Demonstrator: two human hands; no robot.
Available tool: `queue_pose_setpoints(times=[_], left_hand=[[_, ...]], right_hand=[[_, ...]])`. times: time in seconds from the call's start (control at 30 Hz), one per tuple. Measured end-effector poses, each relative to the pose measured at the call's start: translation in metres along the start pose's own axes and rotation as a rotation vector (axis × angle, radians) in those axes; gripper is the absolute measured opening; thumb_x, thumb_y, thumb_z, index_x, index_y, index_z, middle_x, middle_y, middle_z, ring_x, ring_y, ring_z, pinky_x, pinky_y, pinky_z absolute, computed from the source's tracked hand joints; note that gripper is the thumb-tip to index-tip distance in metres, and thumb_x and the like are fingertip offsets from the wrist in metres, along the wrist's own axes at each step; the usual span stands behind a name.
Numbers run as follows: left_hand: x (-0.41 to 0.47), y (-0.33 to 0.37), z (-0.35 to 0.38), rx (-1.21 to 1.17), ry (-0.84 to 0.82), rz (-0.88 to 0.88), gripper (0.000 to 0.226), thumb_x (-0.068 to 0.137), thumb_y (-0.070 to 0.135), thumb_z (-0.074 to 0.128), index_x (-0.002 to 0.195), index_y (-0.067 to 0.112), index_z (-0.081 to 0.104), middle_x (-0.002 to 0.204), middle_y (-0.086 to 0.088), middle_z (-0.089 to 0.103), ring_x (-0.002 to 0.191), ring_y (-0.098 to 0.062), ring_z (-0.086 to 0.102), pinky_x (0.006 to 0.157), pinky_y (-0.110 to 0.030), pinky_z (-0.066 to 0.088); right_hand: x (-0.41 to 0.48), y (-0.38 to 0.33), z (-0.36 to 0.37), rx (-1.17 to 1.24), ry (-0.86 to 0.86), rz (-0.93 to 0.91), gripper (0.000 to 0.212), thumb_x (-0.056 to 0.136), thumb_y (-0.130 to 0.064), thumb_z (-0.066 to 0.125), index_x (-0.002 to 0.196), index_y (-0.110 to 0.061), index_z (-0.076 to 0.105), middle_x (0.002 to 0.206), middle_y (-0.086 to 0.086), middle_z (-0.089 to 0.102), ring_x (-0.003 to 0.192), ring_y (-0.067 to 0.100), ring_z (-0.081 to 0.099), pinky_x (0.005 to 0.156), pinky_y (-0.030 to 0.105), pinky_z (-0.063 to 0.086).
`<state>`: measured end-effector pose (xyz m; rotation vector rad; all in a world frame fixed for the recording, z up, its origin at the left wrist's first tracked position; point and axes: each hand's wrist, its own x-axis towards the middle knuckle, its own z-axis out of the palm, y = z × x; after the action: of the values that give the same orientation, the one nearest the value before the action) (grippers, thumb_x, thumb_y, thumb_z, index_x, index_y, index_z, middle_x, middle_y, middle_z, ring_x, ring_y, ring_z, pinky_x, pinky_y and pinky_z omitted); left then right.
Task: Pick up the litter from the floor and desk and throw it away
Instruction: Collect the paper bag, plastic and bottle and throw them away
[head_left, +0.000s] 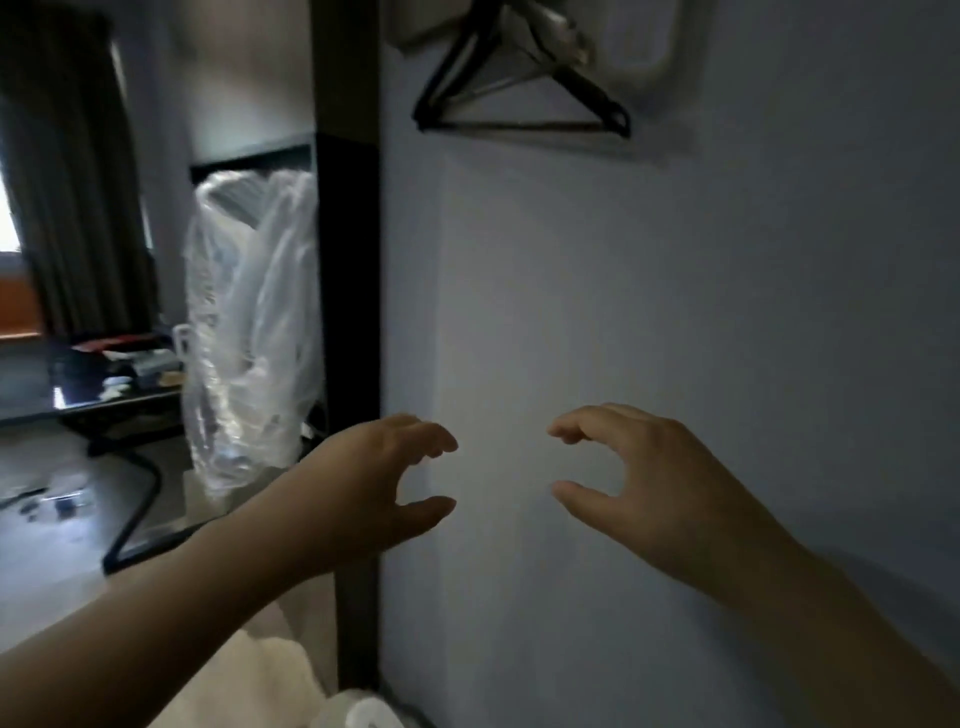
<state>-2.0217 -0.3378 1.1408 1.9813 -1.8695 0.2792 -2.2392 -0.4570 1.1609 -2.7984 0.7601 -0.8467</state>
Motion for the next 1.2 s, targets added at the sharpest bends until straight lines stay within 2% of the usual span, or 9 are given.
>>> queue_pose_setpoints(times=[0.13,0.23,0.37,0.53,0.6,0.67,0.77,0.93,1.2], left_hand=[[-0.052,-0.057,-0.057,0.041,0.088,-0.120,0.049,0.081,0.045,0.068,0.127,0.035,0.055,0.117,0.016,0.058,0.099,0.002,0.056,0.082,-0.005,0.042],[-0.097,-0.104,-0.095,0.110,0.134,-0.207,0.050,0.080,0.050,0.066,0.127,0.041,0.053,0.116,0.021,0.057,0.099,0.006,0.055,0.085,-0.011,0.046],[-0.156,-0.165,-0.130,0.155,0.151,-0.318,0.048,0.078,0.052,0.064,0.124,0.045,0.051,0.117,0.027,0.055,0.099,0.010,0.054,0.085,-0.010,0.047],[-0.232,-0.234,-0.167,0.213,0.174,-0.444,0.047,0.077,0.055,0.062,0.122,0.047,0.050,0.114,0.026,0.054,0.098,0.003,0.056,0.084,-0.019,0.052],[-0.259,-0.260,-0.178,0.228,0.183,-0.492,0.044,0.078,0.055,0.062,0.120,0.045,0.052,0.111,0.027,0.054,0.096,0.001,0.056,0.083,-0.018,0.051],[-0.282,-0.285,-0.186,0.239,0.182,-0.528,0.046,0.080,0.055,0.062,0.123,0.044,0.052,0.111,0.028,0.052,0.097,0.005,0.054,0.082,-0.011,0.048],[-0.306,-0.322,-0.192,0.246,0.183,-0.585,0.048,0.082,0.054,0.060,0.127,0.042,0.050,0.115,0.026,0.053,0.096,0.009,0.049,0.083,-0.006,0.043],[-0.321,-0.383,-0.187,0.234,0.190,-0.657,0.047,0.083,0.053,0.061,0.127,0.041,0.051,0.117,0.026,0.053,0.099,0.008,0.050,0.086,-0.009,0.042],[-0.296,-0.502,-0.177,0.275,0.195,-0.764,0.044,0.083,0.053,0.062,0.124,0.039,0.053,0.114,0.025,0.053,0.103,0.006,0.053,0.087,-0.015,0.045]], right_hand=[[0.049,-0.074,0.026,0.032,0.008,-0.130,0.038,0.084,-0.040,0.065,0.121,-0.036,0.056,0.115,-0.024,0.056,0.105,-0.008,0.051,0.086,0.005,0.034],[0.079,-0.137,0.050,0.072,0.006,-0.219,0.037,0.083,-0.040,0.065,0.120,-0.036,0.058,0.115,-0.023,0.057,0.106,-0.006,0.052,0.086,0.005,0.037],[0.111,-0.221,0.089,0.160,-0.012,-0.313,0.037,0.080,-0.037,0.070,0.116,-0.033,0.061,0.111,-0.019,0.060,0.103,-0.001,0.056,0.090,0.022,0.048],[0.144,-0.316,0.148,0.210,-0.044,-0.409,0.034,0.079,-0.035,0.072,0.112,-0.034,0.063,0.108,-0.022,0.060,0.102,-0.004,0.053,0.081,0.006,0.039],[0.155,-0.349,0.171,0.228,-0.074,-0.440,0.035,0.079,-0.032,0.072,0.112,-0.034,0.063,0.107,-0.022,0.059,0.103,-0.004,0.052,0.081,0.003,0.035],[0.166,-0.378,0.192,0.229,-0.113,-0.487,0.035,0.079,-0.032,0.072,0.112,-0.034,0.063,0.107,-0.022,0.059,0.102,-0.004,0.053,0.082,0.005,0.035],[0.185,-0.410,0.222,0.227,-0.163,-0.542,0.033,0.079,-0.036,0.070,0.111,-0.034,0.063,0.106,-0.020,0.061,0.100,-0.004,0.054,0.081,0.008,0.038],[0.231,-0.442,0.272,0.231,-0.215,-0.597,0.034,0.080,-0.036,0.069,0.112,-0.033,0.062,0.108,-0.019,0.061,0.102,-0.001,0.056,0.089,0.022,0.046],[0.344,-0.459,0.365,0.247,-0.261,-0.689,0.036,0.082,-0.037,0.064,0.118,-0.030,0.059,0.110,-0.015,0.060,0.103,0.004,0.056,0.087,0.028,0.049]])
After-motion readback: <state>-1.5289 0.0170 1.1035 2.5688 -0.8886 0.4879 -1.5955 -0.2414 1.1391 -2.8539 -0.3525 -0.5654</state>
